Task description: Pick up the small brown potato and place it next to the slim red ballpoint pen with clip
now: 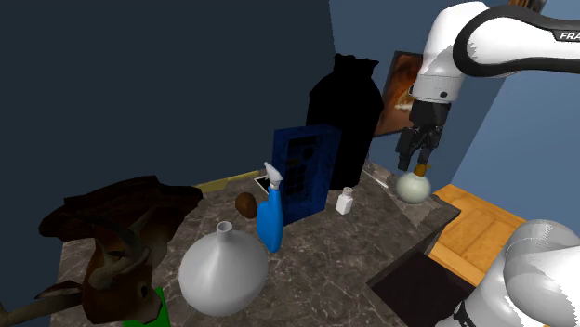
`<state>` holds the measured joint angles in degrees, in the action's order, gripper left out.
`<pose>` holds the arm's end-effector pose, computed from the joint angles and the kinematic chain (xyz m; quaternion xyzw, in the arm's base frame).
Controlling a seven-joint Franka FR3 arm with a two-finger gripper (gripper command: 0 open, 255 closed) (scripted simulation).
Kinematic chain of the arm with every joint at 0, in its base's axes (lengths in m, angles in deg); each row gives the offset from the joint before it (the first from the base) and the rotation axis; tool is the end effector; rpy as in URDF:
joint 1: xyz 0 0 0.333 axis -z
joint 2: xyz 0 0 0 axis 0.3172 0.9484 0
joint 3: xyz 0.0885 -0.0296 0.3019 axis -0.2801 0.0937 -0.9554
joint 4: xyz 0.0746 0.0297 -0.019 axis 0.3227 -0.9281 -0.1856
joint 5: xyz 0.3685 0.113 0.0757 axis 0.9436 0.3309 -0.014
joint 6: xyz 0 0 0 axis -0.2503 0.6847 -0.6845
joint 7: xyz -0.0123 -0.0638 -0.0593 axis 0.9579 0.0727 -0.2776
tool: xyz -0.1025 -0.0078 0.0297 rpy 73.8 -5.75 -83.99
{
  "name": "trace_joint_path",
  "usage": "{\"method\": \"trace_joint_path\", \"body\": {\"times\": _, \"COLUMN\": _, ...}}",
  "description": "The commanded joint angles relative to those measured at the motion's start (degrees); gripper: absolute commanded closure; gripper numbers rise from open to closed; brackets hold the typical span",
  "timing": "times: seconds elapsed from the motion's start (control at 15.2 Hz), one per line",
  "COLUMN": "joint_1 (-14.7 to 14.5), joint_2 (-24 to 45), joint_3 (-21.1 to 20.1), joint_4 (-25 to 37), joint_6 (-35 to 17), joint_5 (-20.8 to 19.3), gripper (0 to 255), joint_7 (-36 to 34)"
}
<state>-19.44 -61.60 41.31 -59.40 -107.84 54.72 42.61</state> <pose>0.3017 -0.0092 0.5682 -0.9957 0.0748 0.0513 0.0184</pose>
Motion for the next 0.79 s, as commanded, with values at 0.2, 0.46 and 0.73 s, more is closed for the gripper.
{"method": "trace_joint_path", "body": {"times": 0.2, "joint_1": -0.9, "joint_2": 5.1, "joint_3": -2.8, "joint_4": 1.2, "joint_6": -4.1, "joint_5": 0.9, "gripper": 0, "joint_7": -2.7}}
{"method": "trace_joint_path", "body": {"times": 0.46, "joint_1": -1.9, "joint_2": 12.6, "joint_3": -6.3, "joint_4": 3.8, "joint_6": -9.0, "joint_5": 1.5, "gripper": 0, "joint_7": -6.4}}
{"method": "trace_joint_path", "body": {"times": 0.73, "joint_1": -2.5, "joint_2": 20.7, "joint_3": -9.6, "joint_4": 7.7, "joint_6": -13.1, "joint_5": 1.0, "gripper": 0, "joint_7": -10.2}}
